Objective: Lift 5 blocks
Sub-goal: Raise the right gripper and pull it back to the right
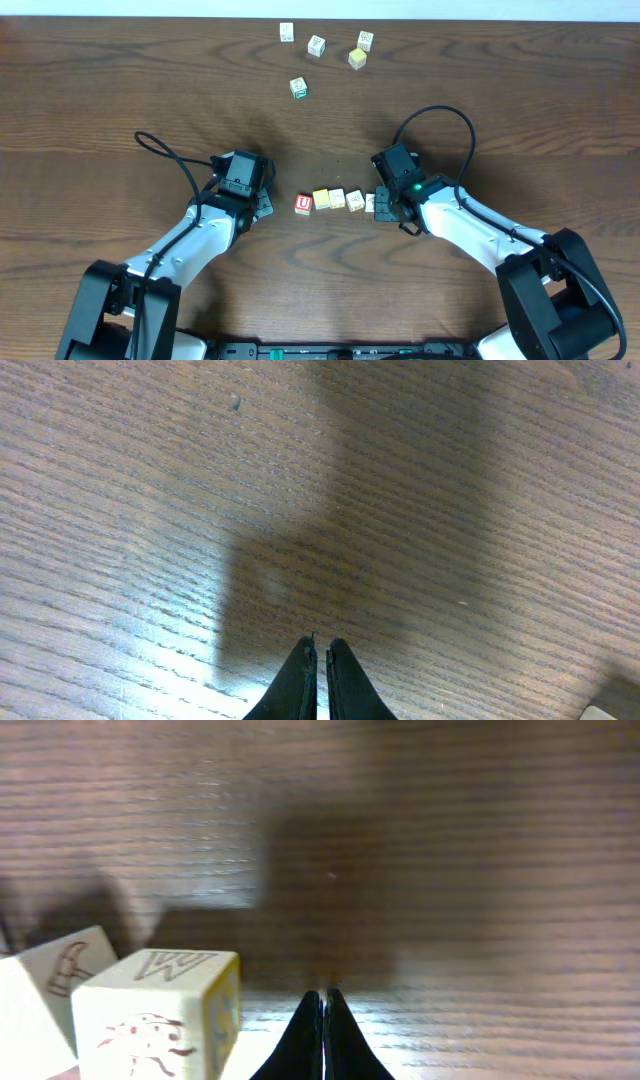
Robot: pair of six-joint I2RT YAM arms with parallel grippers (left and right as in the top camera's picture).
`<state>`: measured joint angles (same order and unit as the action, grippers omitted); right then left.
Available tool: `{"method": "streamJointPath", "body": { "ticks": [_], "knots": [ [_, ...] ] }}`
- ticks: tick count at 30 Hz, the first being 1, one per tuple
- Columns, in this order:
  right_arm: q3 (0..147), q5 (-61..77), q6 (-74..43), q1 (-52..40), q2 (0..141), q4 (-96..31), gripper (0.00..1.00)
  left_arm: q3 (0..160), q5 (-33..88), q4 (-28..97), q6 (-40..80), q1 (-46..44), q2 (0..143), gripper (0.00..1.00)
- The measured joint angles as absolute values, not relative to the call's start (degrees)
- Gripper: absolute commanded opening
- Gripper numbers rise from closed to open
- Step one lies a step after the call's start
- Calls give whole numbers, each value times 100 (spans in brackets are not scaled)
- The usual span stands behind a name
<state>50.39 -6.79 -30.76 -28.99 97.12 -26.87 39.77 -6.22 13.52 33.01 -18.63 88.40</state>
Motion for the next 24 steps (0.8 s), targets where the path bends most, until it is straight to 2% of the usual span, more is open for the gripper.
{"method": "streamJointPath", "body": {
  "ticks": [24],
  "knots": [
    [5039, 204, -3033, -2873, 9712, -2314, 1, 3977, -622, 1350, 3301, -1863, 8840, 7]
  ]
}}
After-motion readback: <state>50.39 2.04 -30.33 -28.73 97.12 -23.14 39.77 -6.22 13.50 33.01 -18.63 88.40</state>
